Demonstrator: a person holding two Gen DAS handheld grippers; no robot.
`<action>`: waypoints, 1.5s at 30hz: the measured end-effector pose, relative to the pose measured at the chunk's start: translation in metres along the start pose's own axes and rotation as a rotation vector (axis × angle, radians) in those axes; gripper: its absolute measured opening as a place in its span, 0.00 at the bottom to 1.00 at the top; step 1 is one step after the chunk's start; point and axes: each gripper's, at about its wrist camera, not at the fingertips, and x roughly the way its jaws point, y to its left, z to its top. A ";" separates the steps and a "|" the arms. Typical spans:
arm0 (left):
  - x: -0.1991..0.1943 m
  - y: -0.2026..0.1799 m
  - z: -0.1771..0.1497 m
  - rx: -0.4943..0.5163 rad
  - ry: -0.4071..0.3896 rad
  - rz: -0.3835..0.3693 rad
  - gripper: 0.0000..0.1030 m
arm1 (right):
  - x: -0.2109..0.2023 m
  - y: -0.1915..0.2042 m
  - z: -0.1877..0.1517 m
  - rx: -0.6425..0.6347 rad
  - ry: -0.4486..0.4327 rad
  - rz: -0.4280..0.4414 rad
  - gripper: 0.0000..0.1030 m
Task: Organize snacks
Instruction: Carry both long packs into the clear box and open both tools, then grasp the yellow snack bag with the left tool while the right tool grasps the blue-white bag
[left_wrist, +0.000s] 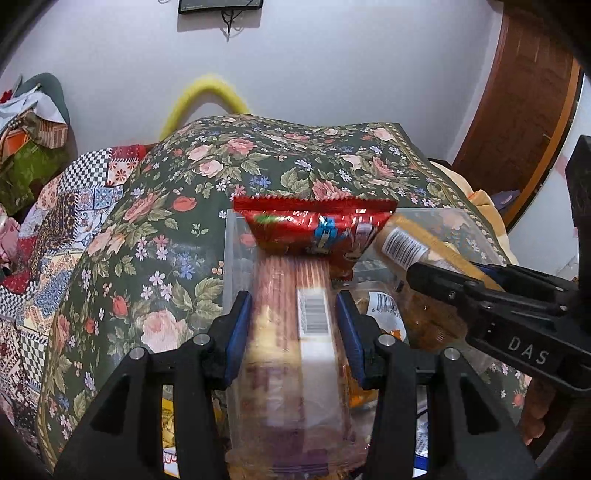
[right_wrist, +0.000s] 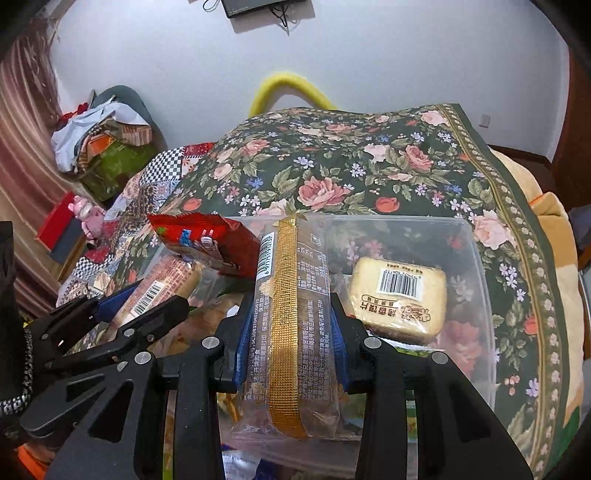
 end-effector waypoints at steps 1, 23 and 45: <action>0.002 -0.001 0.001 0.006 0.008 -0.001 0.45 | 0.000 0.000 0.000 -0.002 0.002 -0.004 0.33; -0.095 0.013 -0.025 0.018 -0.078 -0.019 0.61 | -0.061 0.007 -0.022 -0.088 -0.050 -0.002 0.45; -0.065 0.081 -0.102 -0.084 0.085 0.031 0.63 | -0.038 0.032 -0.096 -0.143 0.135 0.056 0.61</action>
